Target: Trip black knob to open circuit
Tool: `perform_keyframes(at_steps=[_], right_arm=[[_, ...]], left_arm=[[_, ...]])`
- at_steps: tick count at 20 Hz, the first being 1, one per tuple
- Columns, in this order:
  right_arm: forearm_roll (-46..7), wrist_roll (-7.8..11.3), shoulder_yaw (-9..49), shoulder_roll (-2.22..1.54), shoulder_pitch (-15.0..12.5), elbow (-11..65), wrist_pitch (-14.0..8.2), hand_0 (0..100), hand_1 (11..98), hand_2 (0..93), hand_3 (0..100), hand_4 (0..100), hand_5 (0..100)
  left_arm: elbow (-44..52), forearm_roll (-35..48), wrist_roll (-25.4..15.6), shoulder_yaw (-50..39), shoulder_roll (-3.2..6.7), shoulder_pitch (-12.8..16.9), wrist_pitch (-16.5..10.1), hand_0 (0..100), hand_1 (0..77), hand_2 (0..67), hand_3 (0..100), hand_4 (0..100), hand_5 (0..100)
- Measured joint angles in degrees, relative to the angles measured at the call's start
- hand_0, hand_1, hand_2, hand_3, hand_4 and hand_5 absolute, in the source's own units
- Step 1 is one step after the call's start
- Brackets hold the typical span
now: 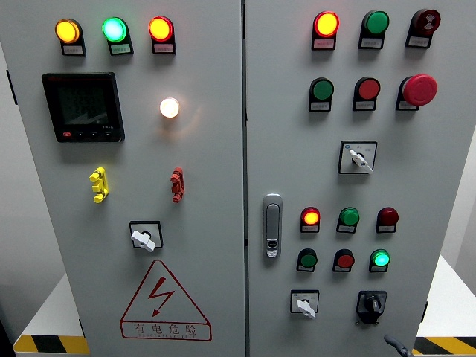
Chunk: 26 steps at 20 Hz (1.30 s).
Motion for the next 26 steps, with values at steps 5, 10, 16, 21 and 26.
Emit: perform_keyframes(at_steps=[5,10,16,21,26], right_arm=[[0.0,0.0,-0.04,0.36,-2.29,1.02,-0.02,100,49.0,0.0,38,27,52],[0.0,0.0,-0.1,0.69,-4.21,4.09,-0.03,100,46.0,0.0,23,14,38],[-0.06,-0.14,-0.58,0.71,-5.37,7.72,-1.58,100,44.2,1.6,16,9,31],[-0.09,-0.14,-0.86,0.66,-5.88,8.29,-2.29,100,43.9,2.5,15,8,28],[-0.17,-0.18,-0.89,0.66,-6.11,8.63,-2.39,100,43.8,3.1,15,8,26]], left_arm=[[0.0,0.0,0.0,0.0,0.0,0.0,0.0,0,0.0,19.5,26,10,9],[0.0,0.0,-0.01,0.0,0.0,0.0,0.0,0,0.0,19.5,26,10,9],[0.0,0.0,0.0,0.0,0.0,0.0,0.0,0,0.0,19.5,26,10,9],[0.0,0.0,0.0,0.0,0.0,0.0,0.0,0,0.0,19.5,26,10,9],[0.0,0.0,0.0,0.0,0.0,0.0,0.0,0,0.0,19.5,26,10,9]])
